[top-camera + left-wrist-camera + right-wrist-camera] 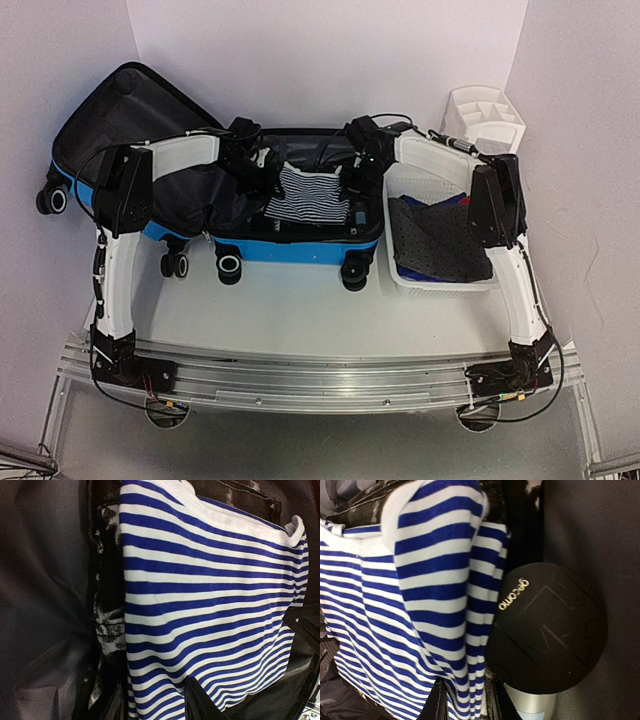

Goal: Open, take out, and arrange the luggage

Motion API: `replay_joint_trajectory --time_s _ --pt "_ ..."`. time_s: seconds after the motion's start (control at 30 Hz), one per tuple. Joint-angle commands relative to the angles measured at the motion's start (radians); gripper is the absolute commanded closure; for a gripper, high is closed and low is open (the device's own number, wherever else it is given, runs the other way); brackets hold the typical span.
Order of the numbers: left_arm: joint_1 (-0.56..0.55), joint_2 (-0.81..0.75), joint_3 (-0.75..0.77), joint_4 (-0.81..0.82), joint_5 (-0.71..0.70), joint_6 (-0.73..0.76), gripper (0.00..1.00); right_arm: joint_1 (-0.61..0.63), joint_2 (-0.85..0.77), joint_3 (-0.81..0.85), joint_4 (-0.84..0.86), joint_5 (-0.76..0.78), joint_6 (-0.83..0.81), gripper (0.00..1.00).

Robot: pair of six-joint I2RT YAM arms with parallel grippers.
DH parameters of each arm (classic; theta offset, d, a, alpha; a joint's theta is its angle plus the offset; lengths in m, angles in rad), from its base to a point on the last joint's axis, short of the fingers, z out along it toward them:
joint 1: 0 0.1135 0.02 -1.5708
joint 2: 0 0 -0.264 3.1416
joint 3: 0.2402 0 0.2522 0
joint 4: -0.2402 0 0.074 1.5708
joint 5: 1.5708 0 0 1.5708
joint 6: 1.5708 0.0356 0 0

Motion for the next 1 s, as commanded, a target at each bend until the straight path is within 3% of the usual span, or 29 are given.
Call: replay_joint_trajectory --time_s 0.0,0.17,0.23,0.47,0.97 --pt "0.001 0.044 0.016 0.014 0.048 -0.007 0.60 0.002 0.032 0.040 0.038 -0.028 -0.006 0.86" --pt "0.001 0.059 0.020 0.013 0.076 -0.012 0.63 0.001 0.033 0.043 0.057 -0.045 -0.011 0.99" --pt "0.001 0.065 0.027 0.006 0.075 -0.005 0.68 0.000 0.026 0.037 0.057 -0.042 -0.012 1.00" --pt "0.001 0.046 0.053 -0.002 0.094 0.014 0.99 0.000 -0.023 0.033 0.059 -0.026 -0.037 1.00" --pt "0.001 -0.112 0.095 -0.023 -0.009 0.149 1.00 0.000 -0.145 0.070 0.059 0.017 -0.087 1.00"
